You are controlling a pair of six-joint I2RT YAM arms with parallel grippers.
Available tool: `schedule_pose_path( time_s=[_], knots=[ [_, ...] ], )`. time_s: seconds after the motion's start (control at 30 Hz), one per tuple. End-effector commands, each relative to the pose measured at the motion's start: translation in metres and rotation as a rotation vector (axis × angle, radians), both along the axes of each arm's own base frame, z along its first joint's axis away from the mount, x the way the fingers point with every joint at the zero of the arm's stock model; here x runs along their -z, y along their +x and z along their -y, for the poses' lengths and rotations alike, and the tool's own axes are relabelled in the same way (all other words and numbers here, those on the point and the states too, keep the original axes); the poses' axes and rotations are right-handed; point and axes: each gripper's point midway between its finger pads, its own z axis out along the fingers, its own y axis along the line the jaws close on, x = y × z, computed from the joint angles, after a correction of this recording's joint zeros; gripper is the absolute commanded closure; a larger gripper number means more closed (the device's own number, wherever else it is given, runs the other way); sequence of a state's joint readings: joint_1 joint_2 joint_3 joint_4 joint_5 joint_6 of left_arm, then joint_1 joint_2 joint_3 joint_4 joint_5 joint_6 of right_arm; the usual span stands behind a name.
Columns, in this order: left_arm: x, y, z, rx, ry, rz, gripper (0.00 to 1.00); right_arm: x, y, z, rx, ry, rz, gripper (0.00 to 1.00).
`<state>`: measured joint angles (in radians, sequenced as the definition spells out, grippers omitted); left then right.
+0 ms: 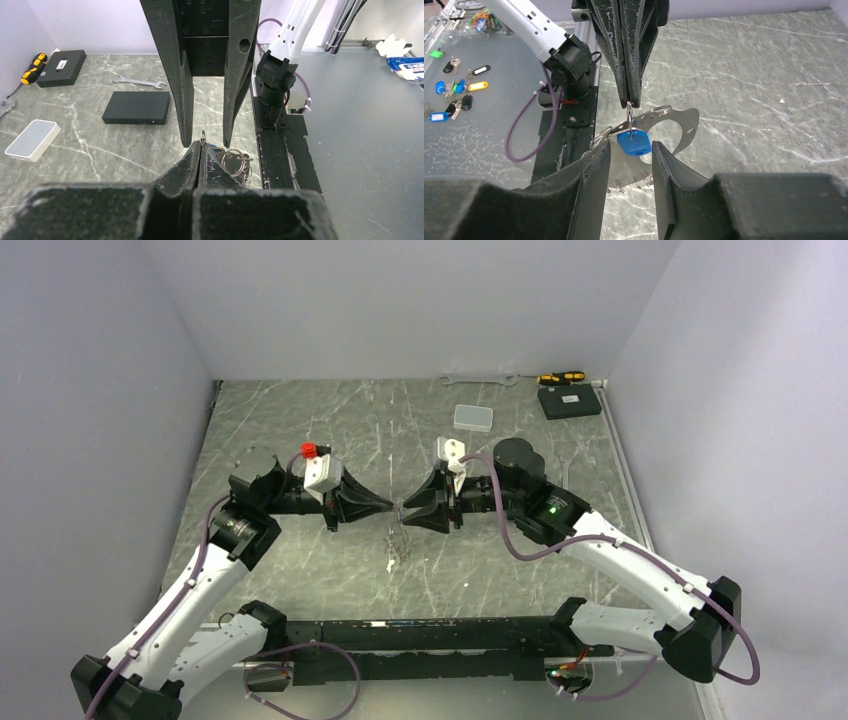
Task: Put the keys on the keyring
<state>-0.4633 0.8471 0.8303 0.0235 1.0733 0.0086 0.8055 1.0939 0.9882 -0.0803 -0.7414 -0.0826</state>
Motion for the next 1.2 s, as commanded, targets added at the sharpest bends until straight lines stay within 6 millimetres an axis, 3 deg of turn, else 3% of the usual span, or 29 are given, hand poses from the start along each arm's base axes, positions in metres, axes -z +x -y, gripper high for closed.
schedule_pose_path(
  time_s=[0.0,0.27,0.63,0.87,1.17],
  knots=[
    [-0.011,-0.004,0.001,0.034,-0.029,0.019,1.00,-0.037,0.005,-0.003,0.001,0.083,0.096,0.62],
    [-0.011,-0.005,0.001,0.039,-0.030,0.015,1.00,-0.041,0.011,-0.003,0.032,0.082,0.106,0.66],
    [-0.010,-0.004,0.000,0.031,-0.022,0.018,1.00,-0.037,0.012,-0.009,0.004,0.062,0.097,0.81],
    [-0.010,-0.004,0.000,0.027,-0.021,0.019,1.00,-0.034,0.010,-0.008,-0.004,0.056,0.093,0.99],
    [-0.012,-0.001,-0.003,-0.012,-0.027,0.031,1.00,-0.023,0.010,-0.007,-0.002,0.042,0.073,1.00]
  ],
)
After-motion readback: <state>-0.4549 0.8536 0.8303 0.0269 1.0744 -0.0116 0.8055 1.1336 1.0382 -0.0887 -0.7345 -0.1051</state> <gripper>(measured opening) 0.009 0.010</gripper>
